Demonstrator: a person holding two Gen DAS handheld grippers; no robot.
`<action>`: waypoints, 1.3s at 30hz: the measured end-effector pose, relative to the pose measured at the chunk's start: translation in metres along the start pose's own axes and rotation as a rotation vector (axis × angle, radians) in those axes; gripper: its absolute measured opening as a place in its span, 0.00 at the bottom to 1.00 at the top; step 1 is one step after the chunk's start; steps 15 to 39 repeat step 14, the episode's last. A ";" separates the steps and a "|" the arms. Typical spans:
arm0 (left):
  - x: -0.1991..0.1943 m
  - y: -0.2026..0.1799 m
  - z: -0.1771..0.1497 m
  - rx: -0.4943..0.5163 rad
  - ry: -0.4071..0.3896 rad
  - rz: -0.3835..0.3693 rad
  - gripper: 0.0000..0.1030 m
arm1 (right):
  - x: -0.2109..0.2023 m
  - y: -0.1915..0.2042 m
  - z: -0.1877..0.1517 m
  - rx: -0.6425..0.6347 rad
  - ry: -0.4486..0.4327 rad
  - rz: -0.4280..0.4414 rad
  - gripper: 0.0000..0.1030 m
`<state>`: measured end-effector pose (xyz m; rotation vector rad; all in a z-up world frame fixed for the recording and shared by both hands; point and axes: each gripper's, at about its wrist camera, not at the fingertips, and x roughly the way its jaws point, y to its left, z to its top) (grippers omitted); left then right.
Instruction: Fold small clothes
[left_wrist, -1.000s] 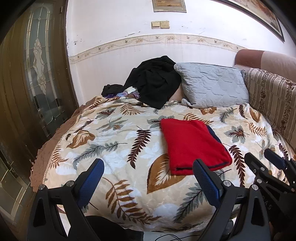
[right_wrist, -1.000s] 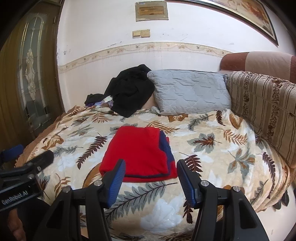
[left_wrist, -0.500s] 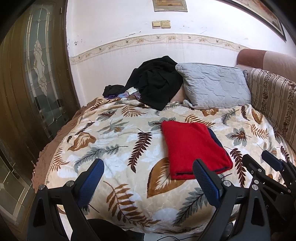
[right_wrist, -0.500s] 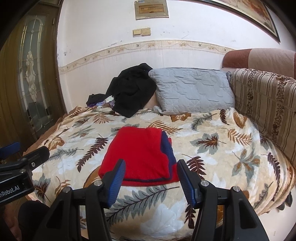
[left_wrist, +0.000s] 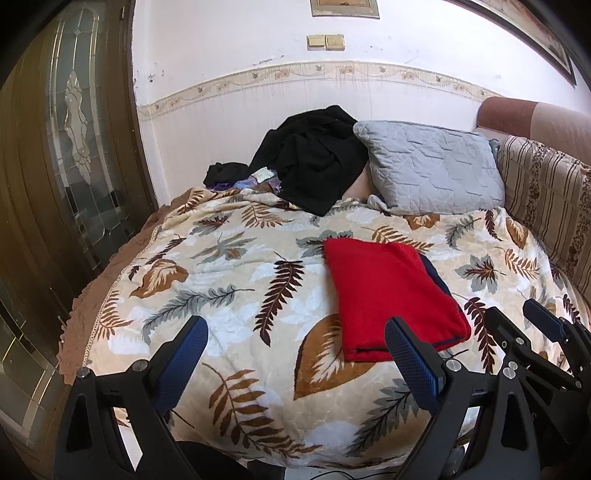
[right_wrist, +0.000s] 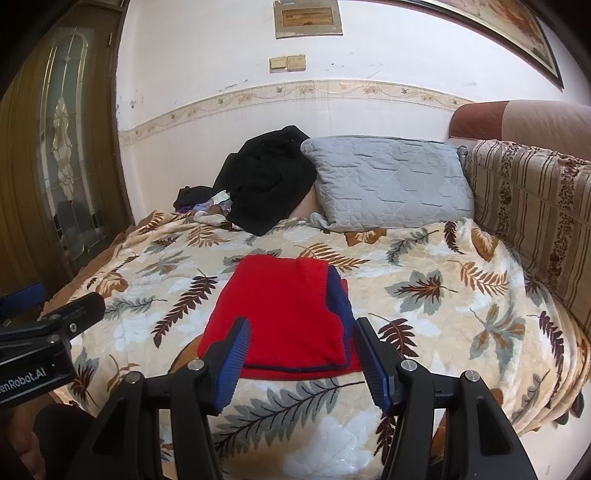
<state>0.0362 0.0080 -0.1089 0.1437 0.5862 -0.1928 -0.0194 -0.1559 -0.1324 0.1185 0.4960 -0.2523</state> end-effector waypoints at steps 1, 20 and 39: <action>0.002 0.000 -0.001 -0.002 0.004 -0.002 0.94 | 0.001 0.000 -0.001 0.000 0.003 -0.002 0.60; 0.038 0.001 0.001 0.004 0.032 -0.036 0.94 | 0.034 0.000 0.000 -0.006 0.055 -0.018 0.60; 0.038 0.001 0.001 0.004 0.032 -0.036 0.94 | 0.034 0.000 0.000 -0.006 0.055 -0.018 0.60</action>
